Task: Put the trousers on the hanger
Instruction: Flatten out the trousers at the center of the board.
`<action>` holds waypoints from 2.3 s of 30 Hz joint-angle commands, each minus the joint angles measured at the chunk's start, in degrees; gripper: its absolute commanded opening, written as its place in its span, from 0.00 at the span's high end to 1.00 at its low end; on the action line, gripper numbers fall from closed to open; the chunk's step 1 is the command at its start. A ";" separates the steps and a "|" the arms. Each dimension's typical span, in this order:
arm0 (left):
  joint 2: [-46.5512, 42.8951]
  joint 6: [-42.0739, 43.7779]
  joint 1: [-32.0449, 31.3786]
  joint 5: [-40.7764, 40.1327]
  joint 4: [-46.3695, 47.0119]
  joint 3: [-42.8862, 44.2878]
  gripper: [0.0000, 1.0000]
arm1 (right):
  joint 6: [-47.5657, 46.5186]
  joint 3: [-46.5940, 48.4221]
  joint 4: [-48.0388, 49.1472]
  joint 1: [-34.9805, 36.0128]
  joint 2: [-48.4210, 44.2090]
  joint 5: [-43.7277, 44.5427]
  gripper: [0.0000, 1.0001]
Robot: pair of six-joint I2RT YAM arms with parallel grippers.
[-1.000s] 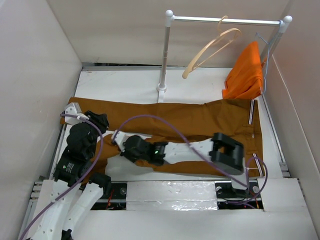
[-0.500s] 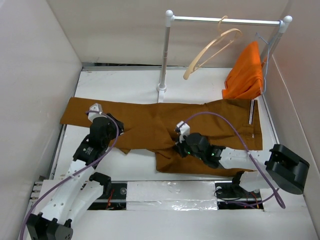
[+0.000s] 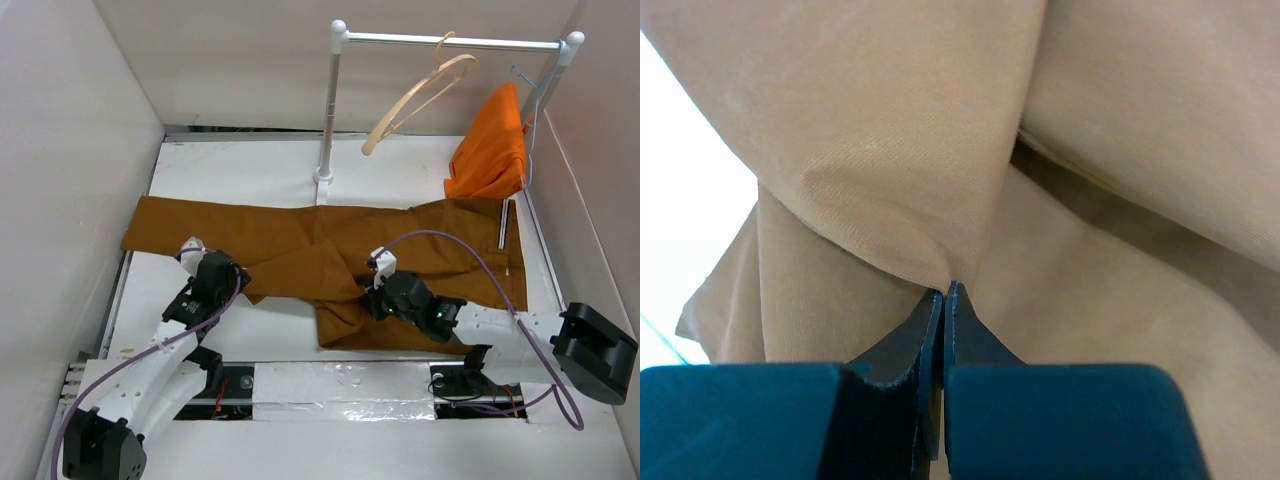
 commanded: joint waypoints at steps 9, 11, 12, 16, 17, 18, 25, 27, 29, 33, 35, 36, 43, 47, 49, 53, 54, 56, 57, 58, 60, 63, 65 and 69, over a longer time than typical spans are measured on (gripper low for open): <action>-7.47 -13.17 0.08 -3.58 -3.51 -4.77 0.50 | -0.57 -1.10 1.35 -1.47 -2.18 -0.71 1.00; -8.53 -14.84 0.08 -2.44 -4.47 -5.82 0.50 | -0.66 -0.93 1.35 -1.47 -2.27 -0.71 1.00; -9.41 -15.11 0.08 -2.08 -4.82 -5.91 0.50 | -0.66 -0.84 1.35 -1.47 -2.27 -0.71 1.00; -9.25 -16.34 0.08 0.03 -6.41 -6.26 0.50 | -0.66 -0.66 0.73 -1.47 -2.80 -0.18 1.00; -8.98 -16.60 0.08 0.38 -6.67 -6.35 0.49 | -0.66 -0.75 0.56 -1.99 -3.06 -0.01 1.00; -8.55 -16.78 0.08 0.56 -6.76 -6.35 0.49 | -0.57 -1.01 0.56 -2.00 -3.50 0.08 1.00; -6.00 -20.03 0.08 -5.15 -4.30 -7.06 0.57 | -0.74 -2.68 0.64 -3.66 -7.72 -0.88 1.00; -3.98 -20.73 0.08 -6.73 -3.69 -6.97 0.60 | -1.01 -2.86 0.29 -4.19 -8.25 -1.49 1.00; -3.27 -21.09 0.08 -7.96 -2.81 -7.14 0.64 | -1.01 -3.30 0.29 -4.72 -8.60 -2.20 1.00; -5.10 -21.18 0.08 -9.37 -1.58 -8.02 0.75 | -1.10 -3.48 0.64 -4.72 -8.95 -2.81 1.00; -6.16 -21.35 0.08 -9.72 -1.66 -8.29 0.83 | -1.01 -3.39 0.90 -4.72 -8.69 -2.99 1.00; -7.39 -21.26 0.08 -9.90 -1.66 -8.29 0.85 | -0.92 -3.30 0.99 -4.72 -8.60 -3.08 1.00; -11.17 -16.88 0.08 -10.34 -1.92 -4.71 1.00 | -0.83 -2.42 1.35 -4.72 -7.55 -4.31 0.99; -13.55 -7.66 0.08 -14.36 -5.69 8.29 1.00 | -1.36 -0.93 0.30 -4.19 -7.99 -6.32 0.52; -13.38 0.22 0.08 -16.83 -6.67 20.20 1.00 | -1.71 0.12 -0.67 -4.19 -8.60 -6.77 0.37; -10.13 11.21 0.08 -24.91 -11.23 40.28 1.00 | -1.01 1.88 -4.70 -4.89 -12.11 -4.33 0.20; -9.69 12.91 0.08 -25.97 -11.68 43.10 1.00 | -0.31 1.71 -5.33 -4.90 -12.99 -3.35 0.20; -10.12 15.46 0.08 -27.99 -11.86 47.60 1.00 | 3.02 1.27 -7.60 -7.34 -15.89 0.76 0.33; -10.82 17.48 0.08 -28.09 -11.42 47.87 1.00 | 4.86 0.49 -8.58 -8.49 -16.94 2.09 0.43; -12.83 18.19 0.08 -27.75 -10.98 46.92 1.00 | 8.10 0.13 -9.80 -9.89 -18.08 2.98 0.62; -16.78 20.12 0.08 -24.95 -8.44 43.33 1.00 | 11.01 -1.18 -14.09 -17.14 -23.34 5.08 1.00; -19.96 21.09 0.08 -23.09 -7.82 40.24 1.00 | 12.17 -1.63 -17.45 -24.88 -27.57 6.67 1.00; -22.33 22.06 0.08 -23.00 -8.34 39.00 1.00 | 12.26 -1.54 -20.17 -30.97 -29.86 7.29 0.92; -26.11 25.31 0.08 -20.63 -6.42 39.79 1.00 | 10.94 -0.93 -20.63 -47.49 -31.28 4.31 0.63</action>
